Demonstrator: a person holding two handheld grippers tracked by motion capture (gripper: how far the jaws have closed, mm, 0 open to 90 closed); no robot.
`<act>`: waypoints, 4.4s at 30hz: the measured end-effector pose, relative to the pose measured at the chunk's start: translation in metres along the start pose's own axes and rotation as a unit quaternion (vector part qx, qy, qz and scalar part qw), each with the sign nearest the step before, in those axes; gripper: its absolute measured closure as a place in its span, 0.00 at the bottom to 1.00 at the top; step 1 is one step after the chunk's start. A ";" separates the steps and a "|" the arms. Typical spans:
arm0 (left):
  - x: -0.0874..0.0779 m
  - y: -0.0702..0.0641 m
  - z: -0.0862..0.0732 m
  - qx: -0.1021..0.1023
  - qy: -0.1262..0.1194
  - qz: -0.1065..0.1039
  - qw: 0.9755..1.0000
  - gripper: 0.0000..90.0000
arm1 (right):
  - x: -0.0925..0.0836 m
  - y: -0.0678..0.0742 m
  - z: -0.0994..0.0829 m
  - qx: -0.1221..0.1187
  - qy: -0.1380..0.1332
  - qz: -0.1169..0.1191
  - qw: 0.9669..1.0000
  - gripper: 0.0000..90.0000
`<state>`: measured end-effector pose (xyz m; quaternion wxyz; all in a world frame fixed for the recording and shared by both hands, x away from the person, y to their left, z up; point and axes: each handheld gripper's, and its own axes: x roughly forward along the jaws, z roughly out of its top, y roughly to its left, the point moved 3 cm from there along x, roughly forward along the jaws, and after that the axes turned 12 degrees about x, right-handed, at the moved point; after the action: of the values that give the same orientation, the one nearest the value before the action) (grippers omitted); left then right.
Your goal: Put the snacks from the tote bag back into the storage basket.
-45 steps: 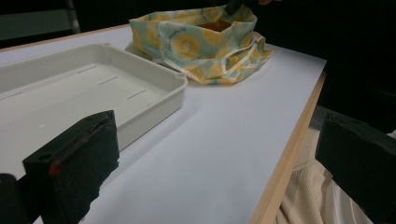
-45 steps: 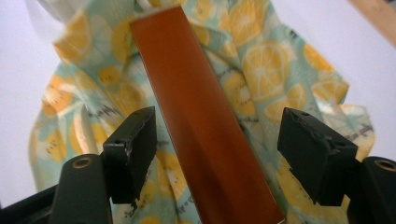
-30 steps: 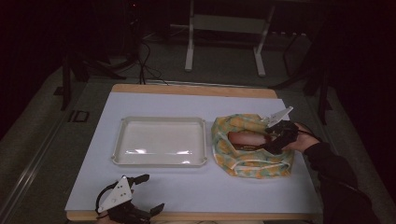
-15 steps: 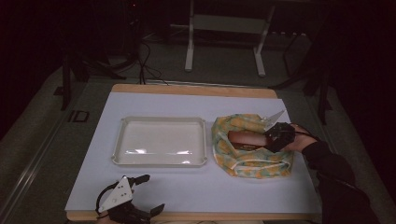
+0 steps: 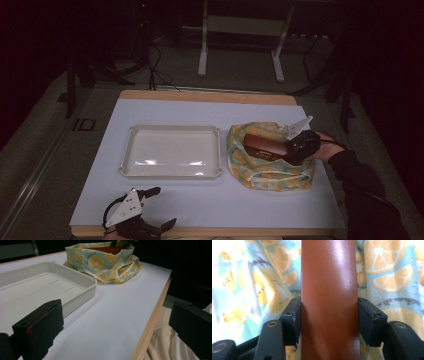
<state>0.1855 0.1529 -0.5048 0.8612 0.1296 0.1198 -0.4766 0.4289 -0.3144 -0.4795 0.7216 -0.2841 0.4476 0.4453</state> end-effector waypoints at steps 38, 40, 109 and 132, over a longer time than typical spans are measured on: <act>0.002 -0.003 -0.001 0.008 0.007 -0.012 1.000 0.00 | -0.074 0.008 0.034 -0.036 -0.029 -0.029 0.999 0.48; 0.002 -0.003 -0.001 0.008 0.007 -0.013 1.000 0.00 | -0.077 0.009 0.038 -0.038 -0.032 -0.030 0.998 0.48; 0.001 -0.006 0.000 0.022 0.007 -0.021 1.000 0.00 | -0.017 0.106 0.201 -0.183 -0.055 0.046 0.981 0.48; 0.000 -0.006 -0.001 0.025 0.003 -0.023 0.999 0.00 | 0.048 0.131 0.218 -0.187 -0.052 0.070 0.978 0.48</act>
<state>0.1801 0.1497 -0.5060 0.8460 0.1495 0.1133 -0.4990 0.4074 -0.0613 -0.4288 0.6446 -0.3589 0.3371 0.5848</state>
